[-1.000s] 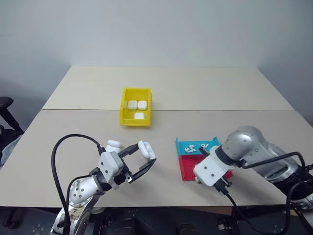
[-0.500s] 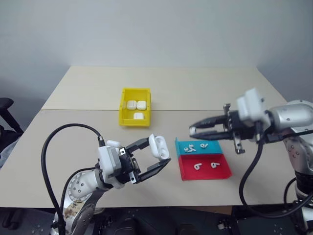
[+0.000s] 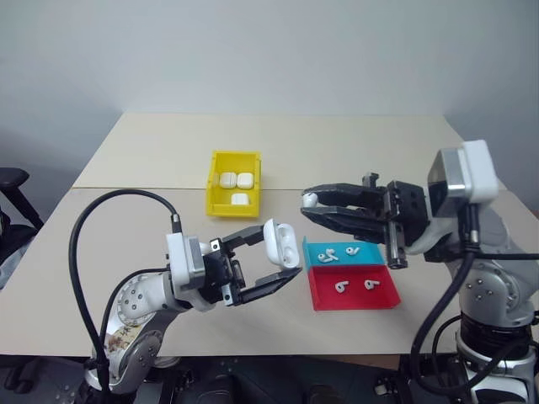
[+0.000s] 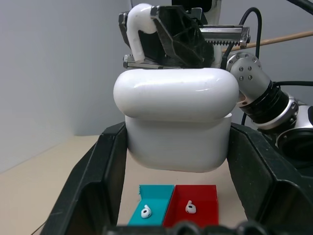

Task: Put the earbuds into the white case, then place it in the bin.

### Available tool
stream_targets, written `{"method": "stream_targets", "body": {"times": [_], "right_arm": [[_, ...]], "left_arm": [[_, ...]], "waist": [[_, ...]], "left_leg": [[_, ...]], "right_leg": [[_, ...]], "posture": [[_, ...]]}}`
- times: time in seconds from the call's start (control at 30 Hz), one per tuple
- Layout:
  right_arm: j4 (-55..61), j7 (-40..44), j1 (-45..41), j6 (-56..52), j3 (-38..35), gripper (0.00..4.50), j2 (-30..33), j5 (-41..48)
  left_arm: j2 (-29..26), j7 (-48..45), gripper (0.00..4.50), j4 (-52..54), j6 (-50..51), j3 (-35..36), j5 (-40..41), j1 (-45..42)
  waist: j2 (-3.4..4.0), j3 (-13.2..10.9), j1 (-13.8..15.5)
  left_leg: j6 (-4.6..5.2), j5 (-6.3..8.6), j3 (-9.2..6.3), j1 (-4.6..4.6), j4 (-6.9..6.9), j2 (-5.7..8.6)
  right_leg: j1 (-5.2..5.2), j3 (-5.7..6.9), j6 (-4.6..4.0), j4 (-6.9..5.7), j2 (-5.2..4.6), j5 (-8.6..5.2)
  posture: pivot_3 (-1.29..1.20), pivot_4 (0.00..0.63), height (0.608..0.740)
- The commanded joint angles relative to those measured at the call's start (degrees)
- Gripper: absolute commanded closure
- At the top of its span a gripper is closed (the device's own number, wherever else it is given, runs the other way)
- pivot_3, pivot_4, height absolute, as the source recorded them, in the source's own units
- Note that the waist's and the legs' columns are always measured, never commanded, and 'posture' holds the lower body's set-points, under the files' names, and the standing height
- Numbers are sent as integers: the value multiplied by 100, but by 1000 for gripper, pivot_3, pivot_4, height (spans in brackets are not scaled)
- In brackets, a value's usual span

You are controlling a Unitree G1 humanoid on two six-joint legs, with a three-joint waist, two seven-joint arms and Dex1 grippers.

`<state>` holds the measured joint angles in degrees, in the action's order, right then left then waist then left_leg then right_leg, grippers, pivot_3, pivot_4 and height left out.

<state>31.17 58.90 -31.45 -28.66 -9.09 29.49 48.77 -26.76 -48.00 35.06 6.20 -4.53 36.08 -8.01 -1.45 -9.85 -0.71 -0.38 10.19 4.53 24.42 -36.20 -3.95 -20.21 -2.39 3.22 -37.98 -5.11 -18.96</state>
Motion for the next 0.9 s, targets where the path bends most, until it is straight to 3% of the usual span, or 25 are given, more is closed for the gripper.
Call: {"method": "stream_targets", "body": {"times": [0.03, 0.5, 0.9], "right_arm": [[57, 95, -13, 215, 69, 3843, -134, 310], [-504, 661, 76, 1121, 801, 3843, -356, -475], [-766, 789, 142, 1570, 911, 3843, -313, -873]], "left_arm": [[51, -47, 1753, 57, -70, 58, 86, -65], [130, -135, 1753, 65, -49, 20, 58, -83], [222, -161, 1753, 46, -111, -27, -30, -90]], "waist": [[0, 0, -10], [0, 0, -5], [0, 0, -4]], "left_leg": [[0, 0, -1, 0, 1, -1], [0, 0, 0, 0, 2, -1], [0, 0, 0, 0, 3, -1]], "right_leg": [[0, 0, 0, 0, 2, 0], [-3, 0, 0, 1, 2, 0], [-3, 0, 0, 2, 2, 0]], "posture": [[0, 150, 740], [0, 150, 740], [0, 150, 740]]}}
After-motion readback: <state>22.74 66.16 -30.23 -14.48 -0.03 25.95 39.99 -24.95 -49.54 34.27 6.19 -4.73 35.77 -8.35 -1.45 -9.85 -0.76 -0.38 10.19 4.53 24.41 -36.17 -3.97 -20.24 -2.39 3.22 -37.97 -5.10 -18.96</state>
